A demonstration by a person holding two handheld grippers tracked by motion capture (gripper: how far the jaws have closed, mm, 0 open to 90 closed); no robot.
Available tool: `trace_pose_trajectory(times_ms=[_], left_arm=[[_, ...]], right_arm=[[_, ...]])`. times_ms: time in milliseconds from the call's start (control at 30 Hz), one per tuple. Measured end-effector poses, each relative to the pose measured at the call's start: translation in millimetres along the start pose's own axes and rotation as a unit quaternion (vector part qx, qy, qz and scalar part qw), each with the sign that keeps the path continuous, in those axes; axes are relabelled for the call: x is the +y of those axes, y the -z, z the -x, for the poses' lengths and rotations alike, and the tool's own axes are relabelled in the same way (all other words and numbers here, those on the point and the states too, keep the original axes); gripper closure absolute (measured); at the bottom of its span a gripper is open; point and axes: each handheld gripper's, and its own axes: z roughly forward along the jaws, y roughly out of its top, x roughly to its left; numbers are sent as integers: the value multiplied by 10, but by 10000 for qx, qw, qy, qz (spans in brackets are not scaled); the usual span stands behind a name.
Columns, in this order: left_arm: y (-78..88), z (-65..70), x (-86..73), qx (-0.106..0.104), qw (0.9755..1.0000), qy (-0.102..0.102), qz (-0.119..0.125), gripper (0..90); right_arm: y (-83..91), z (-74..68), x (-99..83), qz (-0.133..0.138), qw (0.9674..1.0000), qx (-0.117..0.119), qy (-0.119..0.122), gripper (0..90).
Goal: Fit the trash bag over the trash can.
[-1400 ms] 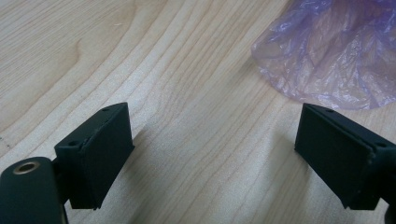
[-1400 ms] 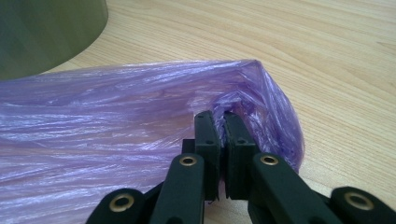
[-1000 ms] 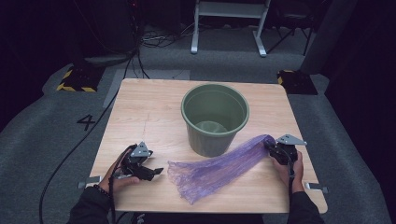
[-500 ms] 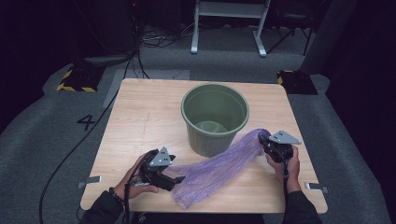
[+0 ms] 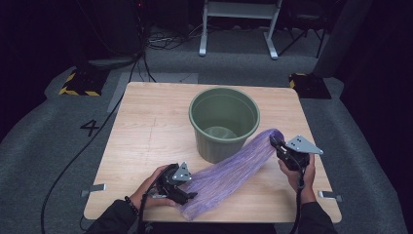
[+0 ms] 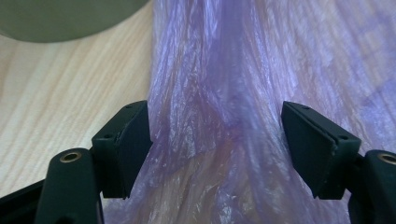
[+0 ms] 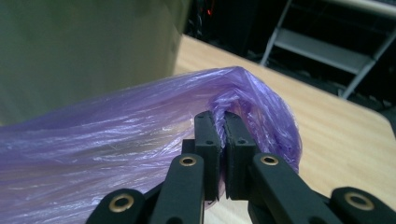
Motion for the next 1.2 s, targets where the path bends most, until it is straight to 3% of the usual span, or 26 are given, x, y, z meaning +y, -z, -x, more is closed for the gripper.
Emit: trace_pose_trajectory(times_ms=[233, 333, 467, 700, 767, 933, 1133, 1200], left_arm=[[-75, -84, 0, 110, 9999, 98, -84, 263], [-85, -144, -8, 122, 9997, 216, -45, 261], [-88, -208, -2, 165, 9995, 252, -58, 249], [-83, -286, 8, 277, 9994, 209, -38, 250], [-57, -285, 9, 276, 9994, 195, -8, 246], [93, -303, 25, 216, 9988, 240, 363, 221], [343, -281, 89, 365, 9966, 207, 702, 214], [413, -274, 114, 505, 9957, 249, 733, 210]], right_arm=[[156, -86, 182, 385, 9990, 131, 179, 866], [217, -122, 277, 604, 9973, 410, 21, 864], [292, -200, 452, 865, 9944, 578, 185, 862], [315, -353, 680, 1060, 9893, 781, 629, 863], [323, -386, 721, 1115, 9875, 836, 732, 863], [342, -432, 840, 1209, 9843, 922, 891, 862], [333, -493, 1004, 1276, 9797, 997, 1180, 863], [315, -524, 1047, 1265, 9789, 993, 1259, 863]])
